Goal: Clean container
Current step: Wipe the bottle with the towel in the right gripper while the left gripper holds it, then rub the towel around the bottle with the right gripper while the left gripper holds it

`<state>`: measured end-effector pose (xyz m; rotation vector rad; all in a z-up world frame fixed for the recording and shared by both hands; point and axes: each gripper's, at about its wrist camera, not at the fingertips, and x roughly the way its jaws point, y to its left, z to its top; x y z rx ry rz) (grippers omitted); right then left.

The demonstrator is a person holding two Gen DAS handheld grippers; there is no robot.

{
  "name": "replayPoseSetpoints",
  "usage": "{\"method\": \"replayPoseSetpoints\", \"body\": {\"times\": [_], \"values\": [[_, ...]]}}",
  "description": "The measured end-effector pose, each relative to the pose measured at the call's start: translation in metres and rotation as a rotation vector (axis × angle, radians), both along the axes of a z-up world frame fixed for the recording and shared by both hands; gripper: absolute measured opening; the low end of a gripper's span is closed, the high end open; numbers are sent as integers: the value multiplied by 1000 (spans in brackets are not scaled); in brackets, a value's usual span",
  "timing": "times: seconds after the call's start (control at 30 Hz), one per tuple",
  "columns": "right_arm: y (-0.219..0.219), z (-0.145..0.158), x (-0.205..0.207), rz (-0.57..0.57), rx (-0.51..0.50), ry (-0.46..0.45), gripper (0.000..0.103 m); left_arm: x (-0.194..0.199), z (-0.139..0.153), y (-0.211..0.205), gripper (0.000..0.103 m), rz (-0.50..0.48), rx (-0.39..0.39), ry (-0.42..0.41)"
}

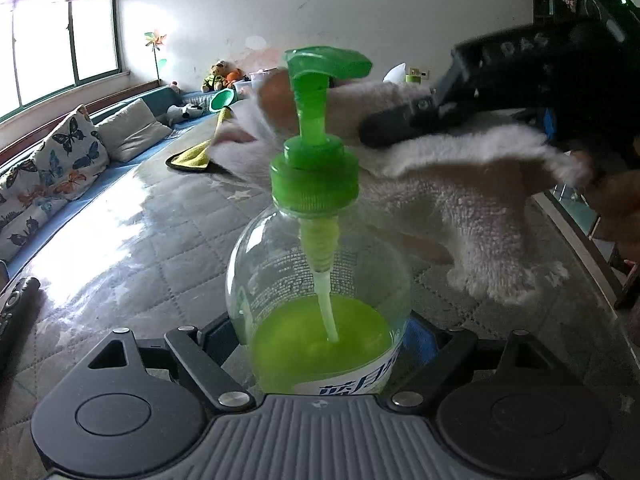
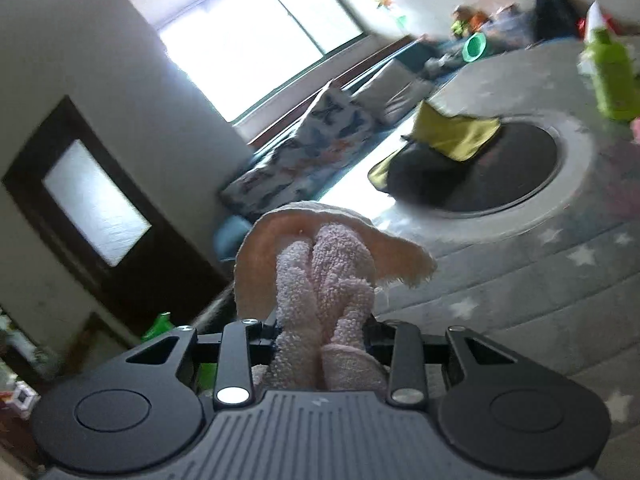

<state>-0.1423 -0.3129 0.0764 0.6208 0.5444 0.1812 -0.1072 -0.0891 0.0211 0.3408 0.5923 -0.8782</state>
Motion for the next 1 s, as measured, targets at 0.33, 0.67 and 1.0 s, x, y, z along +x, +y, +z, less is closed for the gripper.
{"method": "replayPoseSetpoints", "body": {"times": [0.33,0.67,1.0], "values": [[15,-52,13,-11,-138,174,33,8,6,10,88,1,3,10],[16,-32,1,-34,-164,112,33,0,4,14,88,19,34,-12],[21,3,13,61,-76,-9,33,0,4,17,88,25,32,-12]]}}
